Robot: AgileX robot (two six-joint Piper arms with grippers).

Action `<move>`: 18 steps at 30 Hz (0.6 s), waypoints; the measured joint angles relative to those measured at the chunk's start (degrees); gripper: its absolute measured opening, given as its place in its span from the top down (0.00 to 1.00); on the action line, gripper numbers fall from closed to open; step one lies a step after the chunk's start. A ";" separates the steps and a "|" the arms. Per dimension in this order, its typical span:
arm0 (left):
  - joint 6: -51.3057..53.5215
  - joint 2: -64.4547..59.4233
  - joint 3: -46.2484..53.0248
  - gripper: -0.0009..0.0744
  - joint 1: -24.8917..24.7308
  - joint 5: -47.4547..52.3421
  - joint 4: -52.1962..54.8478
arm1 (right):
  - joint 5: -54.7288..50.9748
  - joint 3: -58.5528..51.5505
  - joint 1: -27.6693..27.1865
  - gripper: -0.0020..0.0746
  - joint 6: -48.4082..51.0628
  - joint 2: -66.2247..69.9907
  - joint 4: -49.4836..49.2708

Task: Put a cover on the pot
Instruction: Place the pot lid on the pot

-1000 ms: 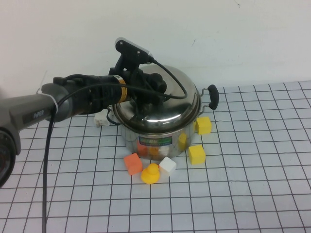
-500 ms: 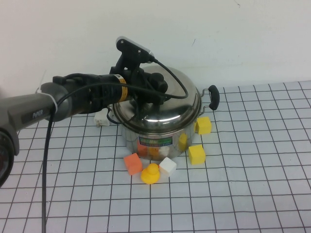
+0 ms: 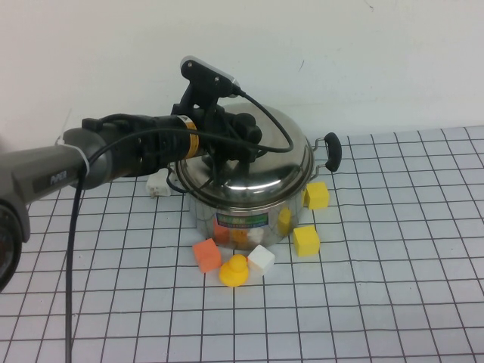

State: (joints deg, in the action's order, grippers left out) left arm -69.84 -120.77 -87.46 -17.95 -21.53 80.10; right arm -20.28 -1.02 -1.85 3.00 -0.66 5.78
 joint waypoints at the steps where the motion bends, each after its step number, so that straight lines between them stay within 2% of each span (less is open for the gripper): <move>1: 0.00 -0.10 0.00 0.55 0.00 0.00 0.00 | 0.00 0.00 0.00 0.96 0.00 0.00 0.00; 18: -1.09 -0.89 0.00 0.55 0.00 0.98 -0.58 | 0.00 0.00 0.00 0.96 0.00 0.00 0.00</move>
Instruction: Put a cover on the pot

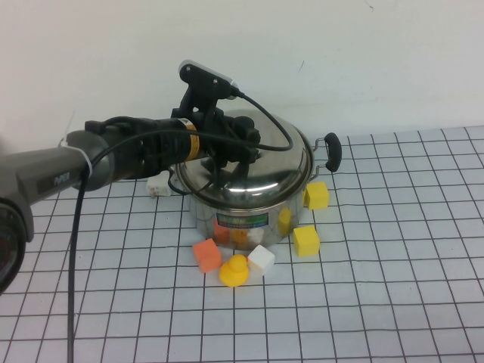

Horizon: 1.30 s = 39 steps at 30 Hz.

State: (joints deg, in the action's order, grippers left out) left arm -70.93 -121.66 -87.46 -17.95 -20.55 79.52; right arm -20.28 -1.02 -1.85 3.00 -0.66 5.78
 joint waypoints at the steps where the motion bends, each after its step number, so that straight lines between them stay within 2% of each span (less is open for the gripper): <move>1: 0.00 0.00 0.00 0.55 0.00 0.00 -0.16 | 0.00 0.00 0.00 0.96 0.00 0.00 0.00; 5: -0.88 -0.23 0.00 0.53 0.00 -0.77 -0.68 | 0.00 0.00 0.00 0.96 0.00 0.00 0.00; 9: -1.10 -0.23 0.00 0.42 0.00 -2.27 -0.96 | 0.00 0.00 0.00 0.96 0.00 0.00 0.00; 11: -1.10 -0.23 0.00 0.40 0.00 -2.57 -1.17 | 0.00 0.00 0.00 0.96 0.00 0.00 0.00; 19: -1.10 0.65 0.00 0.36 0.00 -2.34 -1.29 | 0.00 0.00 0.00 0.96 0.00 0.00 0.00; 28: -1.10 10.35 0.00 0.34 0.00 1.89 -1.29 | 0.00 0.00 0.00 0.96 0.00 0.00 0.00; 32: -2.31 16.54 0.00 0.45 0.00 7.02 -1.29 | 0.00 0.00 0.00 0.96 0.00 0.00 0.00; 34: -6.74 20.43 0.00 0.55 0.00 9.30 -1.42 | 0.00 0.00 0.00 0.96 0.00 0.00 0.00; 37: -15.79 26.17 0.00 0.80 0.00 11.44 1.51 | 0.00 0.00 0.00 0.96 0.00 0.00 0.00; 39: -21.98 30.06 0.00 0.91 0.00 11.75 5.56 | 0.00 0.00 0.00 0.96 0.00 0.00 0.00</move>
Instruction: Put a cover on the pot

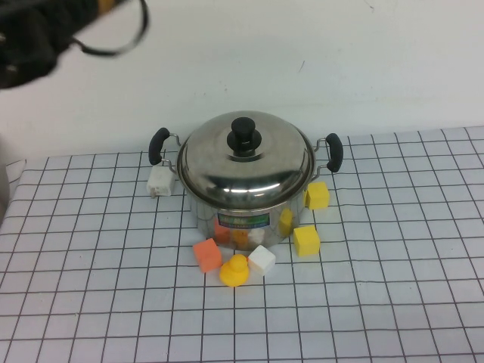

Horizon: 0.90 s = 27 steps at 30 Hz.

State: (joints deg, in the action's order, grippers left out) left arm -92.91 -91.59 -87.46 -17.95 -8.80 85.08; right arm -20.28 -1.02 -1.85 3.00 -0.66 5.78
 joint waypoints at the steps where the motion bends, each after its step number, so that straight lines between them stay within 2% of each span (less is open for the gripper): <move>1: -2.28 1.59 0.32 0.93 0.00 0.00 1.73 | 0.00 0.00 0.00 0.96 0.00 0.00 0.00; 5: -9.91 9.46 4.07 0.98 0.00 -0.09 10.57 | 0.00 0.00 0.00 0.96 0.00 0.00 0.00; 8: -11.37 16.43 10.04 0.98 0.00 0.41 13.73 | 0.00 0.00 0.00 0.96 0.00 0.00 0.00; 18: -12.49 41.52 37.99 0.99 0.00 7.27 14.41 | 0.00 0.00 0.00 0.96 -0.10 0.00 0.00; 27: -14.16 60.30 55.78 0.99 0.00 4.53 14.41 | 0.00 0.00 0.00 0.96 -0.10 0.00 0.00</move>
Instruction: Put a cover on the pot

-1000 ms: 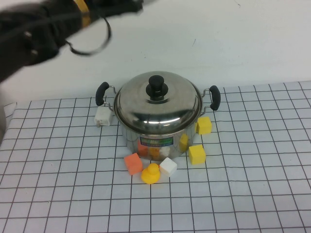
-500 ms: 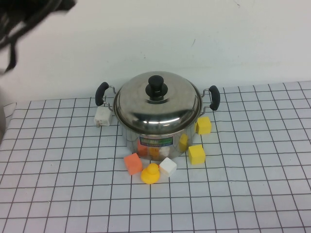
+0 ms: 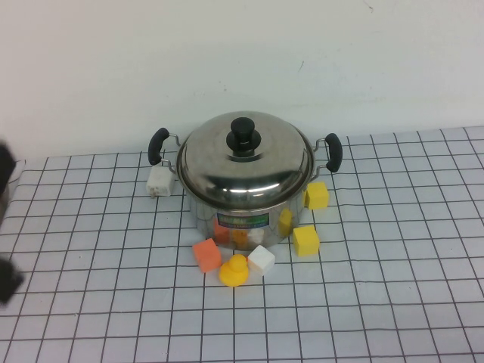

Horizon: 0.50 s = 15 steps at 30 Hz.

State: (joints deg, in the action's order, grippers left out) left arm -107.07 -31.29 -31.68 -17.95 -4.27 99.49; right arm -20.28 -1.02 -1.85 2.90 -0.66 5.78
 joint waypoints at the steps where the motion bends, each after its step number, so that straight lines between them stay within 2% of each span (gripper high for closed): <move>1: -0.11 1.72 1.40 0.99 0.00 -0.36 0.00 | 0.00 0.00 0.00 0.96 0.00 0.00 0.00; 9: -0.30 14.25 10.20 0.99 0.00 -7.88 0.50 | 0.00 0.00 0.00 0.96 0.00 0.00 0.00; 15: -0.44 16.60 11.99 0.99 0.00 -18.37 1.25 | 0.00 0.00 0.00 0.96 0.00 0.00 0.00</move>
State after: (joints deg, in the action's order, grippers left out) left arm -107.51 -14.70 -19.69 -17.95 -22.65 100.73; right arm -20.28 -1.02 -1.85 2.90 -0.66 5.78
